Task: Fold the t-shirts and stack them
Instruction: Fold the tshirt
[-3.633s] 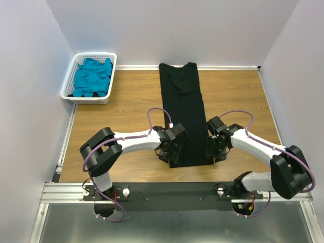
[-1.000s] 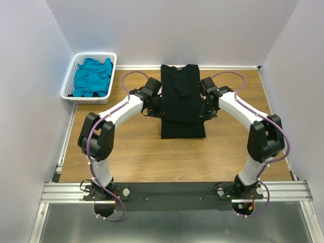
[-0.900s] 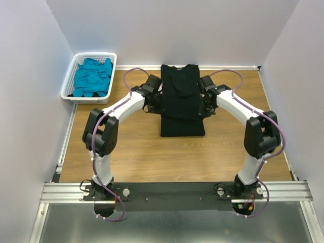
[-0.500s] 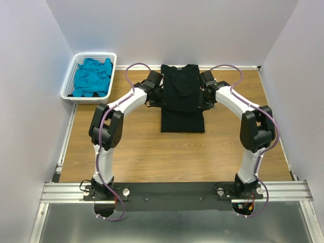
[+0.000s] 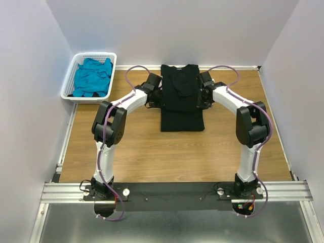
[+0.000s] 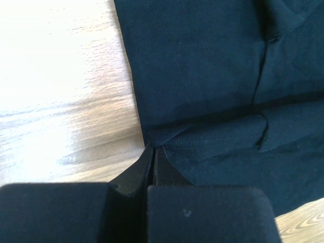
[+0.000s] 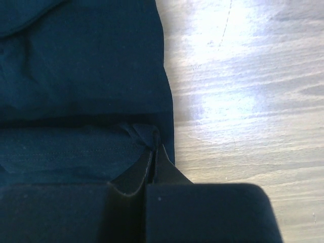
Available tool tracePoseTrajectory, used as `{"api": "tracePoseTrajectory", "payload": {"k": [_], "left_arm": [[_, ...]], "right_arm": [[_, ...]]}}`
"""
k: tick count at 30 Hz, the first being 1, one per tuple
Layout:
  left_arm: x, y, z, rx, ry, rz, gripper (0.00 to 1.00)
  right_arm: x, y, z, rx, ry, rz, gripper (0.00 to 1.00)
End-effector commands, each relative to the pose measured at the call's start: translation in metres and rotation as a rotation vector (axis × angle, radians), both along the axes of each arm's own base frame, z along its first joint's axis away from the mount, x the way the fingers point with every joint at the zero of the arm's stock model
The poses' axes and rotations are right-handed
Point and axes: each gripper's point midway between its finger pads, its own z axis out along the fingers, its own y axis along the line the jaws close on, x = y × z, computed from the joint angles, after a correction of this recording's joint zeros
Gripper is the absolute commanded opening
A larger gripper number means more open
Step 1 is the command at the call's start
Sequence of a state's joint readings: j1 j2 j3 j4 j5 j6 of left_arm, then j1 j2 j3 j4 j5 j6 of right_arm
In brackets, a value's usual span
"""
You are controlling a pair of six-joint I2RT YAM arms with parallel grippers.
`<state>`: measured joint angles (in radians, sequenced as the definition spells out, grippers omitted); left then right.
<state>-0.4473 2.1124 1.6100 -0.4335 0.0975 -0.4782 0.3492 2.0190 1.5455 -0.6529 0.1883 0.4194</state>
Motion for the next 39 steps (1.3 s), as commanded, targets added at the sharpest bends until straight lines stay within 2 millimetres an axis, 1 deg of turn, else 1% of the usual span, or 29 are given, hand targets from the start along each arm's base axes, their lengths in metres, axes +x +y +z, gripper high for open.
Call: {"api": "tracePoseTrajectory", "payload": {"k": [1,5,8,9,11,12,13,14,15,16,17,18,19,20,21,22,23,24,25,26,27,28,29,30,34,35,36,37,39], "left_arm": [[0.006,0.014,-0.011,0.032,-0.015,0.018,0.00],[0.009,0.015,-0.007,0.030,-0.038,0.028,0.00],[0.008,0.016,-0.010,0.033,-0.036,0.027,0.00],[0.009,0.015,-0.009,0.029,-0.041,0.027,0.01],[0.008,0.015,-0.010,0.026,-0.041,0.028,0.09],[0.008,0.014,-0.006,0.019,-0.050,0.027,0.12],[0.008,0.014,-0.005,0.016,-0.057,0.027,0.23],[0.009,0.014,0.002,0.012,-0.069,0.030,0.28],[0.009,0.015,0.007,0.010,-0.081,0.033,0.35],[0.011,0.015,0.014,0.008,-0.096,0.037,0.44],[0.010,0.017,0.026,0.004,-0.120,0.042,0.50],[0.012,0.019,0.035,0.005,-0.141,0.050,0.56],[0.012,0.021,0.042,0.008,-0.156,0.056,0.72],[0.010,0.023,0.060,-0.001,-0.185,0.066,0.78],[0.010,0.029,0.067,0.013,-0.199,0.091,0.83],[0.007,0.032,0.073,0.016,-0.202,0.098,0.86],[0.000,0.035,0.085,0.002,-0.216,0.110,0.87],[-0.004,0.038,0.092,-0.003,-0.228,0.121,0.88],[-0.008,0.042,0.096,-0.005,-0.236,0.128,0.88],[-0.020,0.048,0.100,-0.008,-0.238,0.141,0.88],[-0.025,0.054,0.100,0.005,-0.240,0.157,0.88],[-0.030,0.059,0.101,0.009,-0.242,0.167,0.89],[-0.044,0.069,0.100,0.015,-0.240,0.178,0.89],[-0.049,0.075,0.101,0.016,-0.247,0.198,0.89],[-0.078,0.099,0.100,0.023,-0.266,0.248,0.91],[-0.083,0.101,0.099,0.018,-0.268,0.250,0.91],[-0.092,0.101,0.097,0.005,-0.267,0.239,0.91],[-0.095,0.100,0.097,-0.009,-0.269,0.234,0.90],[-0.103,0.096,0.090,-0.028,-0.248,0.220,0.87]], "right_arm": [[0.006,-0.023,-0.003,-0.063,-0.019,-0.046,0.01],[0.007,-0.025,-0.004,-0.067,-0.025,-0.050,0.01],[0.008,-0.024,-0.009,-0.065,-0.023,-0.054,0.01],[0.008,-0.024,-0.010,-0.065,-0.022,-0.054,0.01],[0.009,-0.024,-0.011,-0.064,-0.024,-0.056,0.02],[0.010,-0.023,-0.011,-0.059,-0.029,-0.058,0.06],[0.010,-0.023,-0.012,-0.059,-0.027,-0.057,0.08],[0.011,-0.023,-0.009,-0.055,-0.036,-0.059,0.12],[0.011,-0.022,-0.006,-0.054,-0.042,-0.053,0.19],[0.011,-0.020,-0.002,-0.046,-0.049,-0.046,0.24],[0.012,-0.020,0.003,-0.044,-0.058,-0.042,0.28],[0.014,-0.019,0.016,-0.046,-0.086,-0.014,0.36],[0.013,-0.014,0.024,-0.045,-0.104,0.018,0.40],[0.015,-0.010,0.034,-0.046,-0.134,0.050,0.45],[0.015,-0.006,0.042,-0.067,-0.155,0.109,0.57],[0.013,0.004,0.057,-0.073,-0.189,0.156,0.61],[0.012,0.009,0.061,-0.085,-0.204,0.193,0.65],[0.009,0.017,0.066,-0.127,-0.220,0.260,0.72],[0.009,0.016,0.066,-0.144,-0.221,0.286,0.75],[0.006,0.025,0.067,-0.186,-0.231,0.326,0.79],[0.005,0.029,0.065,-0.222,-0.231,0.375,0.85],[0.001,0.038,0.063,-0.239,-0.232,0.413,0.88],[0.002,0.043,0.058,-0.251,-0.227,0.436,0.90],[0.003,0.045,0.056,-0.274,-0.225,0.471,0.94],[0.013,0.060,0.047,-0.298,-0.235,0.508,0.95],[0.017,0.061,0.046,-0.304,-0.237,0.509,0.95],[0.021,0.063,0.036,-0.315,-0.224,0.519,0.95],[0.029,0.065,0.041,-0.318,-0.241,0.515,0.95],[0.041,0.061,0.040,-0.356,-0.251,0.471,0.95]]}}
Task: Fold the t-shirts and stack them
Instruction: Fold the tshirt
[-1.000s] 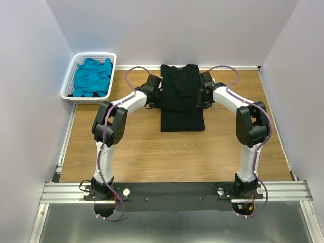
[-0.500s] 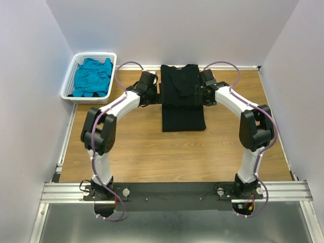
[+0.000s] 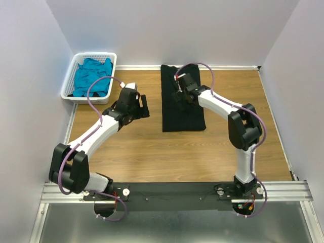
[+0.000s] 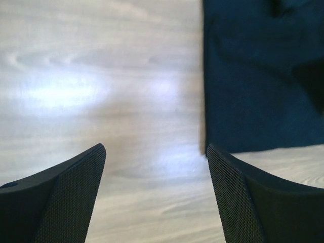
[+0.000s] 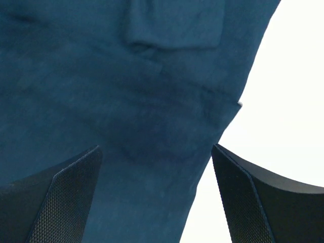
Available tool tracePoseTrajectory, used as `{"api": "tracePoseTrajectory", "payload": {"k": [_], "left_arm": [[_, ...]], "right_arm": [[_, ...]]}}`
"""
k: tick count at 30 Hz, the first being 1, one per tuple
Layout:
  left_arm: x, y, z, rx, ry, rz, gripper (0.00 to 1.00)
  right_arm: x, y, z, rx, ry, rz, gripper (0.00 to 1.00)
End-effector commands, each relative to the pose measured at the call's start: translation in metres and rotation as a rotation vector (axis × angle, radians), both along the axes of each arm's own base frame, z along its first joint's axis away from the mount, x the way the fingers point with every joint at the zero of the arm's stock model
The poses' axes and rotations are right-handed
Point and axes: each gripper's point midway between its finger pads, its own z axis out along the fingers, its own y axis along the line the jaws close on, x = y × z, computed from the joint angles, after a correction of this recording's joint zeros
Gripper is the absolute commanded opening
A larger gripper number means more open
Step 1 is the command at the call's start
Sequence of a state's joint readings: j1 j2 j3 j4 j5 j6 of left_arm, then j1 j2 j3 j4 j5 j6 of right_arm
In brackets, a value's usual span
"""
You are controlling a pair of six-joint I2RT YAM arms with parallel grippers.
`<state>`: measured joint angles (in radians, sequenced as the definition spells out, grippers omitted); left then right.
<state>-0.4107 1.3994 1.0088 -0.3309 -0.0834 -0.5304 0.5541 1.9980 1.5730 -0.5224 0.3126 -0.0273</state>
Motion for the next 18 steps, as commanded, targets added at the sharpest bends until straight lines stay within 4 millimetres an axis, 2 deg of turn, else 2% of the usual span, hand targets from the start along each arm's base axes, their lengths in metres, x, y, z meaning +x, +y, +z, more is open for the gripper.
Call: {"api": "tracePoseTrajectory", "payload": {"k": [1,3,4,5,6,8,11,12,13,14,15,16,17,18], "left_arm": [[-0.010,-0.007,-0.002,-0.043,-0.009,-0.005,0.84],[-0.015,-0.023,-0.006,-0.068,0.008,-0.055,0.80],[-0.014,-0.032,-0.004,-0.082,-0.002,-0.076,0.77],[-0.016,-0.046,-0.005,-0.094,0.003,-0.108,0.75],[-0.019,-0.059,-0.004,-0.122,0.009,-0.151,0.74],[-0.015,-0.082,0.005,-0.174,-0.011,-0.205,0.69],[-0.009,-0.105,0.004,-0.220,-0.008,-0.257,0.60],[-0.003,-0.111,0.000,-0.220,-0.003,-0.258,0.57],[0.001,-0.116,-0.001,-0.228,-0.001,-0.271,0.48],[0.004,-0.121,-0.002,-0.232,0.002,-0.282,0.46],[0.011,-0.127,-0.008,-0.234,0.015,-0.290,0.44],[0.013,-0.135,-0.007,-0.252,0.016,-0.314,0.37],[0.014,-0.140,-0.009,-0.263,0.024,-0.328,0.35],[0.018,-0.145,-0.016,-0.267,0.043,-0.336,0.34]], "right_arm": [[0.038,-0.010,0.005,-0.070,-0.088,-0.066,0.95],[0.040,-0.008,0.009,0.012,-0.078,-0.090,0.91],[0.037,-0.005,0.024,0.102,-0.080,-0.102,0.90],[0.032,-0.009,0.017,0.214,-0.015,-0.093,0.88],[0.028,-0.010,0.020,0.302,0.009,-0.123,0.85],[0.010,-0.018,0.026,0.468,0.069,-0.106,0.83],[-0.015,-0.016,0.032,0.624,0.137,-0.092,0.81],[-0.022,-0.014,0.044,0.666,0.118,-0.072,0.80],[-0.040,-0.010,0.035,0.726,0.184,-0.061,0.74],[-0.048,-0.009,0.035,0.763,0.199,-0.048,0.69],[-0.049,-0.007,0.043,0.811,0.178,-0.024,0.64],[-0.063,-0.009,0.033,0.873,0.239,-0.036,0.55],[-0.062,-0.014,0.030,0.885,0.228,-0.051,0.50],[-0.065,-0.008,0.034,0.939,0.233,-0.001,0.44]]}}
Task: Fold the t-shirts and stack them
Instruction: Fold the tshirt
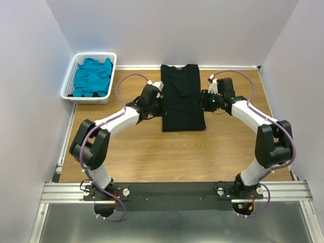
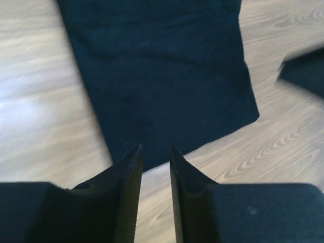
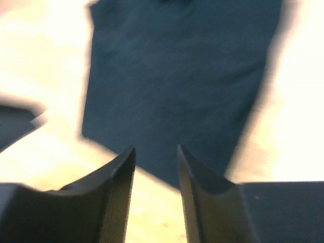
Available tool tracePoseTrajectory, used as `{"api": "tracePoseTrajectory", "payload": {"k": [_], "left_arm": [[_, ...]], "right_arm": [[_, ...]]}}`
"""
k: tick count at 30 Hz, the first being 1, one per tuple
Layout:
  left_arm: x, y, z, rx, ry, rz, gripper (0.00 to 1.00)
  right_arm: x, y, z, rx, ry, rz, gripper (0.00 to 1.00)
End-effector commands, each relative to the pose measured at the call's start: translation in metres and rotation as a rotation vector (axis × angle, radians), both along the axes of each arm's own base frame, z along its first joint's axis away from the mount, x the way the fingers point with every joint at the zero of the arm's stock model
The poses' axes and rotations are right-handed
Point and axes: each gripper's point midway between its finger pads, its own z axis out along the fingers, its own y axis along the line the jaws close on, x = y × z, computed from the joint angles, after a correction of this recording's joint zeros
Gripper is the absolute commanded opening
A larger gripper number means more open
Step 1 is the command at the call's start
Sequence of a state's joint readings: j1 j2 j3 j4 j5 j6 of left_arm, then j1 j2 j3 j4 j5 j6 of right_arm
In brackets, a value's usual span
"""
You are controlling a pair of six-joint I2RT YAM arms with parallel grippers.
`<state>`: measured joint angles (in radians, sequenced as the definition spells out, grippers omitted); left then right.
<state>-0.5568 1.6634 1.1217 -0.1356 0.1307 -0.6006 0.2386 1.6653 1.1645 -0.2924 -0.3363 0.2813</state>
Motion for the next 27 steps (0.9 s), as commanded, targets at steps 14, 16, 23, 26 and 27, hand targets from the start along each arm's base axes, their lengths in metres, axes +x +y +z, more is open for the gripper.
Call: {"api": "tracePoseTrajectory", "payload": {"k": [14,16,23,26,27], "left_arm": [[-0.031,0.004,-0.119,0.007,0.289,-0.045,0.17],[-0.039,0.014,-0.132,0.037,0.327,-0.020,0.17],[-0.064,0.035,-0.134,0.055,0.365,0.015,0.17],[-0.055,0.036,-0.107,0.037,0.299,0.032,0.24],[-0.043,0.031,-0.086,0.012,0.246,0.031,0.27]], "right_arm": [[-0.061,-0.015,-0.097,0.430,0.282,-0.059,0.12],[-0.068,-0.024,-0.110,0.410,0.314,-0.118,0.12],[-0.084,-0.024,-0.090,0.425,0.278,-0.111,0.12],[-0.072,-0.020,-0.059,0.459,0.209,-0.077,0.13],[-0.068,-0.018,-0.051,0.472,0.195,-0.065,0.14]]}}
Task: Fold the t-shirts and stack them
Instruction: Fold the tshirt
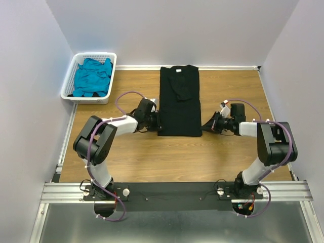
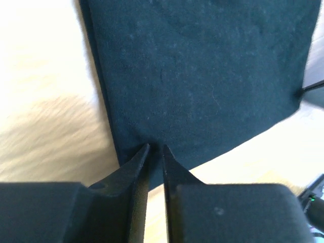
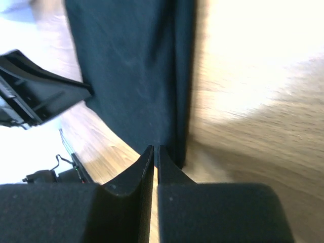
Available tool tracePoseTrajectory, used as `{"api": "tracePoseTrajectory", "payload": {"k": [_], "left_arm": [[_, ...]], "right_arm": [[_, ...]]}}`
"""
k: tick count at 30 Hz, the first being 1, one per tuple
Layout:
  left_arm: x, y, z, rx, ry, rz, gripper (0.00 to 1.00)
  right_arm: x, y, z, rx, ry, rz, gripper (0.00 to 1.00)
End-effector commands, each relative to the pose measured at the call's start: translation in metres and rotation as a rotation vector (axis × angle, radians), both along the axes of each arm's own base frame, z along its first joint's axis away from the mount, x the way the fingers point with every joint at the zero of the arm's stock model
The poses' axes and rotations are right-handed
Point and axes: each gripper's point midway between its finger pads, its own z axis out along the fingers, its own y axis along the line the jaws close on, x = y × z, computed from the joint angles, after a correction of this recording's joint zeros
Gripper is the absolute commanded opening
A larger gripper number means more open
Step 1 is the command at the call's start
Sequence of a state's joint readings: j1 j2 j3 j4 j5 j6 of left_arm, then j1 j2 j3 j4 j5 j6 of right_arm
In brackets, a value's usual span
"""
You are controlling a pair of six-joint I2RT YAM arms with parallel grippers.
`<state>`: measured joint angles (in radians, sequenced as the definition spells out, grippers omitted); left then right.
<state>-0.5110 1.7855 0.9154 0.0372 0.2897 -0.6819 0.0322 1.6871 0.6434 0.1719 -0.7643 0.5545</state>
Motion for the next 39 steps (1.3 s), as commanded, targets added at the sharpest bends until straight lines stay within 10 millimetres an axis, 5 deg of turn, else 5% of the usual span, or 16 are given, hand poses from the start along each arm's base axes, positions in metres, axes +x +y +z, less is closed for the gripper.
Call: {"api": "tracePoseTrajectory", "payload": {"k": [1,6,9,11,18,24,29,34,39], "left_arm": [[0.001,0.018,0.018,0.066,-0.013,0.045,0.31],[0.055,-0.005,0.080,0.001,-0.163,0.055,0.42],[0.084,-0.016,0.088,-0.008,-0.200,0.048,0.42],[0.096,-0.021,0.083,-0.009,-0.199,0.033,0.41],[0.139,-0.014,0.026,0.004,-0.116,0.047,0.35],[0.141,-0.001,-0.008,0.016,-0.050,0.070,0.32],[0.137,0.006,-0.018,0.011,-0.028,0.083,0.31],[0.132,0.002,-0.012,-0.025,-0.030,0.069,0.31],[0.131,0.003,-0.007,-0.028,-0.035,0.075,0.32]], "right_arm": [[0.022,0.002,0.043,0.038,-0.108,-0.001,0.15],[0.078,0.009,0.082,0.077,-0.213,0.013,0.15],[0.100,0.018,0.084,0.118,-0.239,0.030,0.15],[0.118,0.023,0.094,0.176,-0.277,0.027,0.15],[0.149,0.024,0.037,0.193,-0.189,0.012,0.15],[0.151,0.005,-0.008,0.149,-0.123,-0.047,0.15],[0.153,-0.016,0.003,0.141,-0.147,-0.091,0.15],[0.139,0.006,0.045,0.174,-0.221,-0.005,0.15],[0.105,0.041,0.039,0.187,-0.187,0.080,0.15]]}}
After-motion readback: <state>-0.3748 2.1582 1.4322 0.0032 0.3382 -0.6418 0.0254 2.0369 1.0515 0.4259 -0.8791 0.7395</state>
